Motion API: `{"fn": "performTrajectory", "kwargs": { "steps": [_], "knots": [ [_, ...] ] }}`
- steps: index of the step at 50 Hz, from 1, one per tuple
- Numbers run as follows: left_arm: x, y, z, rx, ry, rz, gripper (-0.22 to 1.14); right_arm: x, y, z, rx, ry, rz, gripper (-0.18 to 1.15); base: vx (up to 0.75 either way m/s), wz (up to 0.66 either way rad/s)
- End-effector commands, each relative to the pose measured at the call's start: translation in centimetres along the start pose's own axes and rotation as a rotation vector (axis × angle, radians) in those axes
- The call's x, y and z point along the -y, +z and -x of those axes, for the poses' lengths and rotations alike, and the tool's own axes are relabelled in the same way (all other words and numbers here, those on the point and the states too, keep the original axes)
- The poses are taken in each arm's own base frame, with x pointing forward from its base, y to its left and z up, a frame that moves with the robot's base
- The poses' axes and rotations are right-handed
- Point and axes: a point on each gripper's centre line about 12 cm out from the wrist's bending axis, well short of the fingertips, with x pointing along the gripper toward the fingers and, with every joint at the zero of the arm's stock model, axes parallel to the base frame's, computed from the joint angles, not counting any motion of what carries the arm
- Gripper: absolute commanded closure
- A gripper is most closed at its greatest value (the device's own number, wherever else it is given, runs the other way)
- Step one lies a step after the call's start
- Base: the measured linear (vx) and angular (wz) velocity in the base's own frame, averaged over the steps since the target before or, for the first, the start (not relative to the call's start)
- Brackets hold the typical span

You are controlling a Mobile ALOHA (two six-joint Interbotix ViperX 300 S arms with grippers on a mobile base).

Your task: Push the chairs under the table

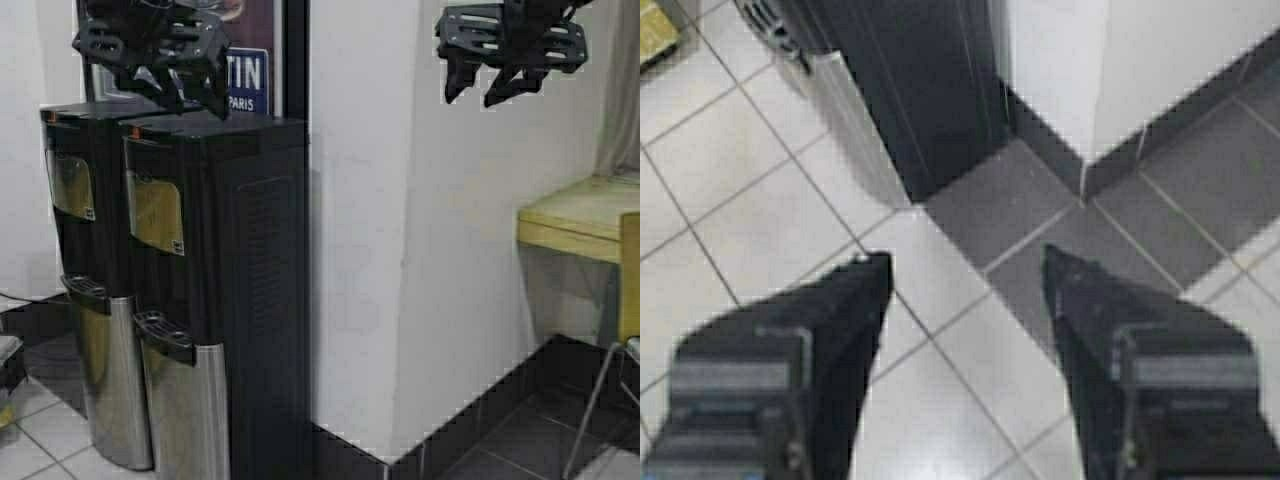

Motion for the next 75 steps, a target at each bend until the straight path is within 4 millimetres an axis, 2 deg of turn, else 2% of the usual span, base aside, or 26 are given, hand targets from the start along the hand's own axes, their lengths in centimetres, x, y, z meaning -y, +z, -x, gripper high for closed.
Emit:
{"fn": "performTrajectory", "kwargs": {
  "steps": [1,9,30,43,47,63,75],
  "knots": [
    [-0.1,1.4,0.5,0.044,0.003,0.012,0.02,-0.5,1.5,0.3,0.032,0.014,0.009,0.13,-0.34,-0.11],
    [-0.1,1.2,0.4,0.035,0.001,0.012,0.02,-0.5,1.6,-0.4,0.024,0.013,0.011,0.13,-0.36,-0.08],
    [-0.1,0.3,-1.0,-0.028,-0.001,0.048,0.02,-0.3,0.0,-1.9,-0.038,0.007,0.044,0.13,-0.38,-0.01],
    [0.0,0.4,-1.4,-0.078,-0.005,0.058,0.02,-0.5,0.4,-2.0,-0.06,0.019,0.053,0.13,-0.34,0.0],
    [0.0,0.3,-1.4,-0.078,-0.005,0.058,0.02,-0.4,-0.1,-2.2,-0.074,0.017,0.062,0.13,-0.32,-0.07],
    [0.1,-1.3,-2.9,-0.153,-0.007,0.055,0.02,-0.3,-1.1,-3.4,-0.113,0.013,0.061,0.13,-0.27,-0.26],
    [0.1,-1.3,-2.7,-0.153,-0.006,0.058,0.02,-0.4,-1.2,-3.5,-0.127,0.017,0.053,0.13,-0.19,-0.46]
  ]
}}
